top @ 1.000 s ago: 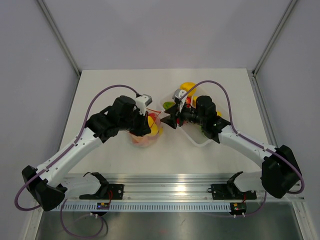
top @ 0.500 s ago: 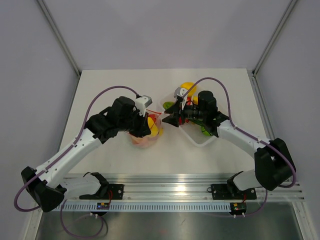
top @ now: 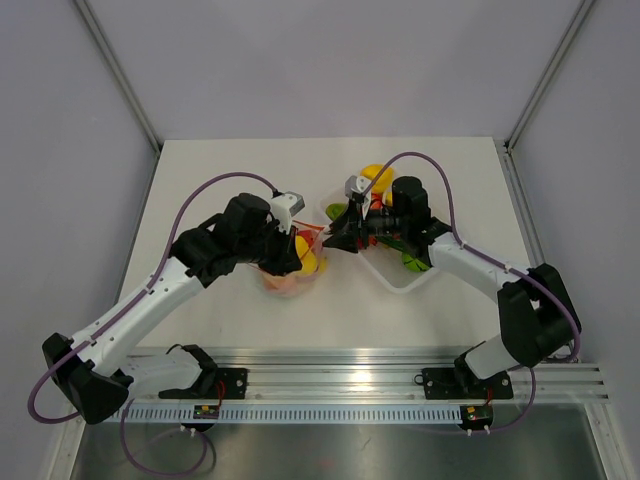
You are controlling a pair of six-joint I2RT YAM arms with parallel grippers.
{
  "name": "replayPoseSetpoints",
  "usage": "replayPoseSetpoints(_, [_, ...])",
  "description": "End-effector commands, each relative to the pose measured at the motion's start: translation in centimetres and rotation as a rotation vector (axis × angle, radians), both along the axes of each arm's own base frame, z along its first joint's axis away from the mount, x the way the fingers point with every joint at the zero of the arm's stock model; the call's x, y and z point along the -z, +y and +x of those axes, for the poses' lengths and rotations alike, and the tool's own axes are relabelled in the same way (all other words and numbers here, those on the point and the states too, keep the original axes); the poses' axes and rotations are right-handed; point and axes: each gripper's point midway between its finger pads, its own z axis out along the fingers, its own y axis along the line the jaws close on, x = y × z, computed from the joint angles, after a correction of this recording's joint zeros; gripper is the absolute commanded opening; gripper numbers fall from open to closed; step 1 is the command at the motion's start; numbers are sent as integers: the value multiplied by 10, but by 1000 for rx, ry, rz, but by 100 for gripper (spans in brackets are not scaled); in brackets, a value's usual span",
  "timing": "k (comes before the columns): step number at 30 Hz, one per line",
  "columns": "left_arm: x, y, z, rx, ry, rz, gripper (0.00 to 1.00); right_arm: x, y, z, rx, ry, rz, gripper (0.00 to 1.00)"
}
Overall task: Place the food in the zip-top bag and seal the zipper
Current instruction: Zip the zipper food storage bag at the center of the board.
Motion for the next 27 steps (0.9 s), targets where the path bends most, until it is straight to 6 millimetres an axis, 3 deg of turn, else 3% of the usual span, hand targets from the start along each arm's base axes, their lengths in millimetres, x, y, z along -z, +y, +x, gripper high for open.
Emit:
replayPoseSetpoints(1, [-21, -6, 1, 25, -47, -58, 0, -21, 7, 3, -68, -65, 49, 42])
replayPoseSetpoints(3, [-23, -6, 2, 24, -49, -64, 0, -19, 8, 3, -75, -48, 49, 35])
replayPoseSetpoints(11, [-24, -6, 1, 25, -47, -64, 0, -23, 10, 6, -68, -53, 69, 28])
replayPoseSetpoints(19, [-28, -6, 0, 37, -61, -70, 0, -30, 11, 10, -40, -48, 87, 0])
replayPoseSetpoints(27, [-40, 2, 7, 34, -101, -11, 0, -35, 6, 12, 16, -66, 89, 0])
